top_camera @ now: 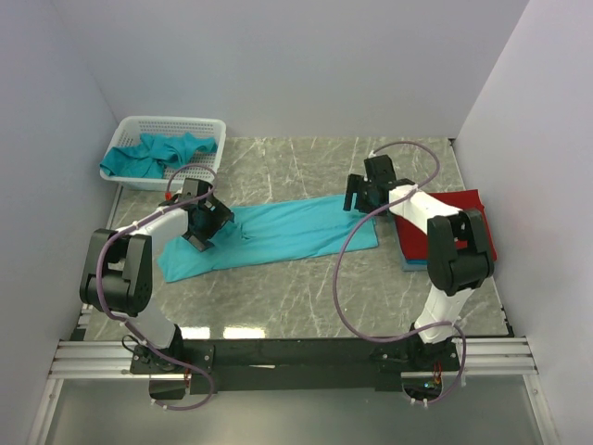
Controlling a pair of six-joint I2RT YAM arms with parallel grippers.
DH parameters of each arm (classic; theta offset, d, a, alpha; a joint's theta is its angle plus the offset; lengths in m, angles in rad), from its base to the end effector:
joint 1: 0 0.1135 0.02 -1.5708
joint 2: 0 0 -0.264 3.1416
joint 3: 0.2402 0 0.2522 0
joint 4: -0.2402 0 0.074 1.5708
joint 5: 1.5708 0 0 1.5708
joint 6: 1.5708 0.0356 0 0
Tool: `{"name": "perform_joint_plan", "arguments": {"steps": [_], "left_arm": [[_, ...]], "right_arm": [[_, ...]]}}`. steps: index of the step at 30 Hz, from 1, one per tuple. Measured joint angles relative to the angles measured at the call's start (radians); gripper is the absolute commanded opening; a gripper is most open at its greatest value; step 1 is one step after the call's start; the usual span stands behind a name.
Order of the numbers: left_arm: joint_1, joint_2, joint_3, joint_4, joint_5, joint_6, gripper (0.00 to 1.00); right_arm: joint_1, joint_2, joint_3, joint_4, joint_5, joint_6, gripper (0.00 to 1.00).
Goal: Fold and stack the t-shirts
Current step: Fold the tshirt
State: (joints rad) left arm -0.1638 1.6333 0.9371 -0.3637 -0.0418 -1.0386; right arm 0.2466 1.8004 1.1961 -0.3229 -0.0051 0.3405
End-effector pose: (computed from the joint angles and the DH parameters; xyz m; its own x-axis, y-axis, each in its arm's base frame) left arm 0.3125 -0.0501 0.1703 -0.5597 -0.7801 -0.2795 -0.6691 0.6245 -0.4028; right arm 0.3699 0.0933 0.1931 -0.8137 0.1396 -0.5643 0.0262 0.9786 0.2042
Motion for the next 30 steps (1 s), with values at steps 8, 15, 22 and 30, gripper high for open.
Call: {"name": "perform_joint_plan", "arguments": {"steps": [8,15,22,30], "left_arm": [[0.001,0.000,0.000,0.000,0.003,0.005,1.00],[0.001,0.006,0.005,-0.003,0.004,0.005,1.00],[-0.032,0.040,0.044,-0.017,-0.013,0.011,0.99],[-0.129,0.074,0.075,0.000,-0.053,0.016,0.99]], "right_arm": [[0.016,0.055,0.118,-0.012,-0.052,-0.027,0.86],[0.044,0.214,0.241,-0.032,-0.067,-0.042,0.86],[0.051,0.193,0.160,-0.020,-0.087,-0.020,0.86],[0.051,-0.081,-0.198,0.025,-0.104,0.070,0.86]]}}
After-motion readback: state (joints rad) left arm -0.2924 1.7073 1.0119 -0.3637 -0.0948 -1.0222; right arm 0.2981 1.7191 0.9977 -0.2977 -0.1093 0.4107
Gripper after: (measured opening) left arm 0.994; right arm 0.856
